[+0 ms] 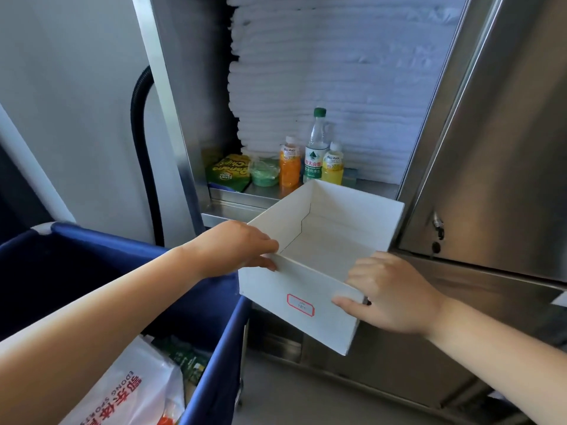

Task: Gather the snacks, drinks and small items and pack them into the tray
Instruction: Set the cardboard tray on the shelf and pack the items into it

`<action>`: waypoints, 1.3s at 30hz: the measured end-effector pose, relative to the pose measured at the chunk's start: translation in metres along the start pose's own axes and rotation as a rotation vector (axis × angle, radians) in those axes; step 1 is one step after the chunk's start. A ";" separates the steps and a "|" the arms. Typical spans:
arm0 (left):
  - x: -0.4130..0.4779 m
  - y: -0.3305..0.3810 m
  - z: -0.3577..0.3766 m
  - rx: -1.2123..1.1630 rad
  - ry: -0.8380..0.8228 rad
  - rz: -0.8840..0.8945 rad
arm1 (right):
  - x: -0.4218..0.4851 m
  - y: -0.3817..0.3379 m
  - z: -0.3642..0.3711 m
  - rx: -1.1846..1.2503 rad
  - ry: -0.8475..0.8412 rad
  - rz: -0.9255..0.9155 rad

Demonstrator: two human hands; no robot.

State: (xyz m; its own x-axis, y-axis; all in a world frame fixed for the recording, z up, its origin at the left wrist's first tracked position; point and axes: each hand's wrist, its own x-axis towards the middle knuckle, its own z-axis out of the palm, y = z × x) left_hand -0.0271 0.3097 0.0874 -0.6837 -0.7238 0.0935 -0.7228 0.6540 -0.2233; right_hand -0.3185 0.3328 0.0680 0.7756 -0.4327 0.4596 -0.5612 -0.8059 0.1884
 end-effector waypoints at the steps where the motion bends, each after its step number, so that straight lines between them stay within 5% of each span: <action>1: 0.001 -0.002 0.003 0.007 -0.004 -0.002 | 0.000 0.000 0.003 -0.006 -0.014 0.001; 10: 0.004 -0.021 0.014 -0.099 -0.041 -0.046 | -0.002 0.012 0.010 0.209 -0.091 0.051; 19: -0.013 -0.039 0.014 -0.082 -0.122 -0.137 | 0.003 0.049 0.014 0.115 -0.193 0.166; 28: -0.036 0.001 -0.017 -0.574 -0.156 -0.290 | 0.029 0.013 0.044 0.026 -0.153 0.096; 34: -0.026 0.039 0.007 -0.230 -0.119 -0.242 | 0.045 -0.003 0.055 0.022 -0.065 0.161; 39: -0.024 0.009 0.023 -0.186 0.022 -0.264 | 0.062 -0.007 0.061 0.053 0.023 0.253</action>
State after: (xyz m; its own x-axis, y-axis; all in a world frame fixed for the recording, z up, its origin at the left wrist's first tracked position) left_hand -0.0143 0.3281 0.0613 -0.4709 -0.8701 0.1455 -0.8799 0.4750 -0.0072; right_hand -0.2493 0.2873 0.0422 0.6050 -0.6144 0.5065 -0.7203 -0.6933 0.0193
